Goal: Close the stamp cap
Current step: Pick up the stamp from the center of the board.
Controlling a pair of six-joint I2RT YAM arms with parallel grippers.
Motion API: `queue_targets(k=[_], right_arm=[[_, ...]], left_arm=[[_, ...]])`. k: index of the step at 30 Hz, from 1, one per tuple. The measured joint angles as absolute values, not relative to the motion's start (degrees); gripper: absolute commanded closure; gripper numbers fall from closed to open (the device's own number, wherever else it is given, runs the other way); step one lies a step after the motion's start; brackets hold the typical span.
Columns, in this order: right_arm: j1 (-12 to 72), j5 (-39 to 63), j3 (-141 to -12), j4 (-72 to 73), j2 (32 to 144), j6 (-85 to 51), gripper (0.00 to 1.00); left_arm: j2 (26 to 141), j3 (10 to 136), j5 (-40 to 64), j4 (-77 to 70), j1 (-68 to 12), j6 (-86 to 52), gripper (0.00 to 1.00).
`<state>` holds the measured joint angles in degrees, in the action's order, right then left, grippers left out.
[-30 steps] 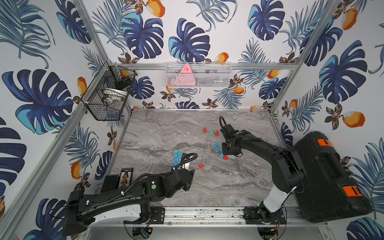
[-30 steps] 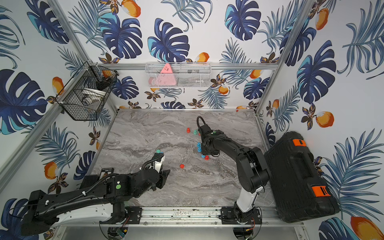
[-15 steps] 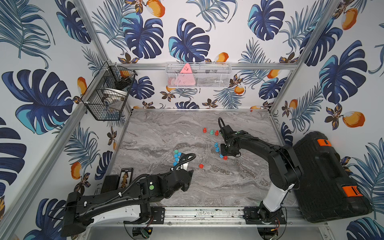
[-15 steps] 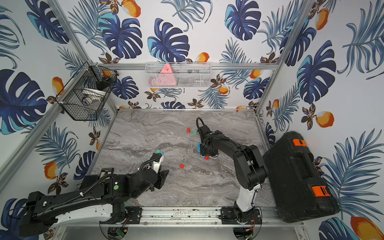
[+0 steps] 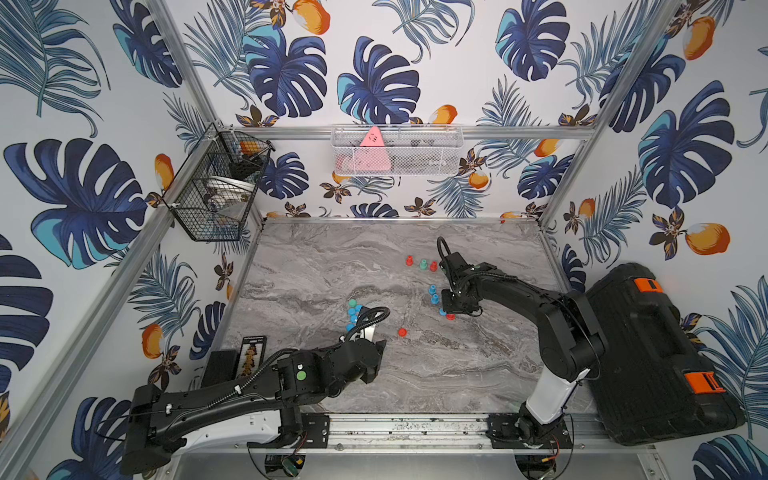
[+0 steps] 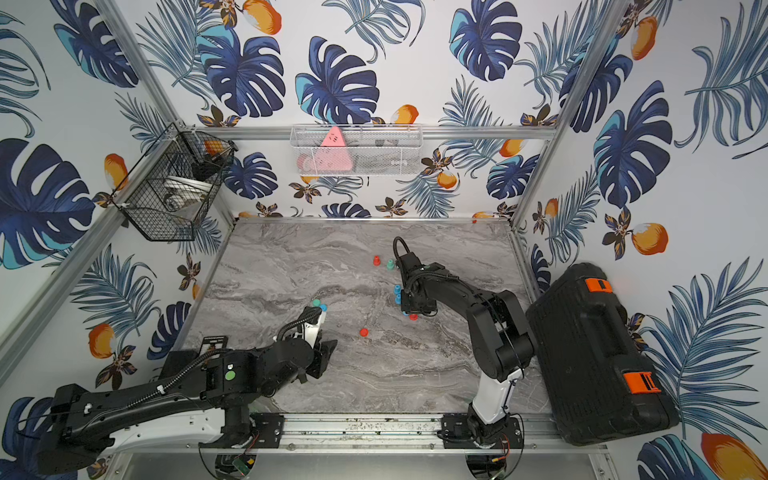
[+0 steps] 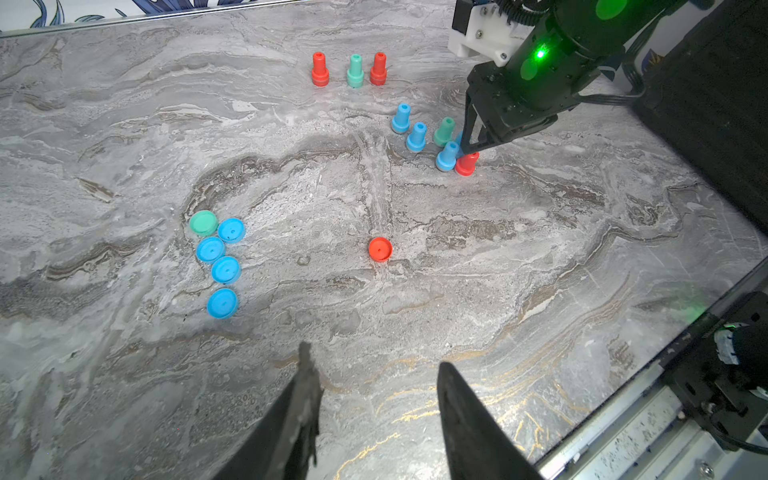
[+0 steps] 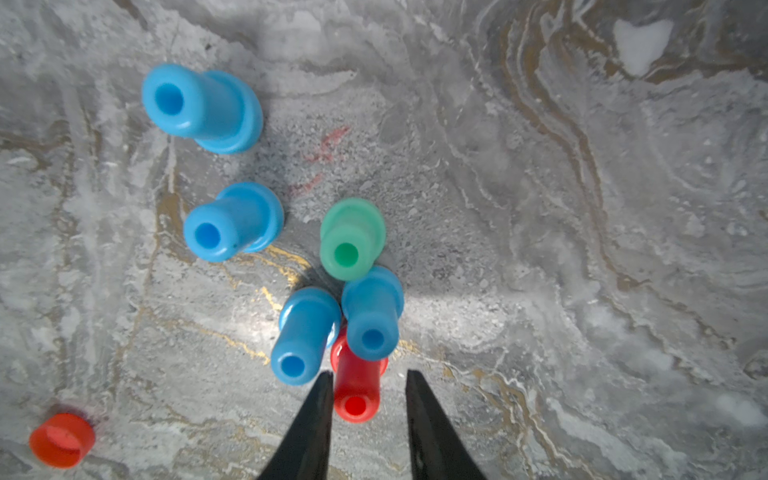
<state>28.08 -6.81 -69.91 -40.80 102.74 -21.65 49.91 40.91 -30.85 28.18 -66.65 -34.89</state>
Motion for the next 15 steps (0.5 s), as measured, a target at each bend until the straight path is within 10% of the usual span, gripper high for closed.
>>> queue_targets(k=[15], right_arm=[[28.08, -6.48, -68.27, -39.51, 103.98, -22.02, 0.72]], left_arm=[[49.06, 40.77, -30.85, 28.27, -66.57, -35.53, 0.49]])
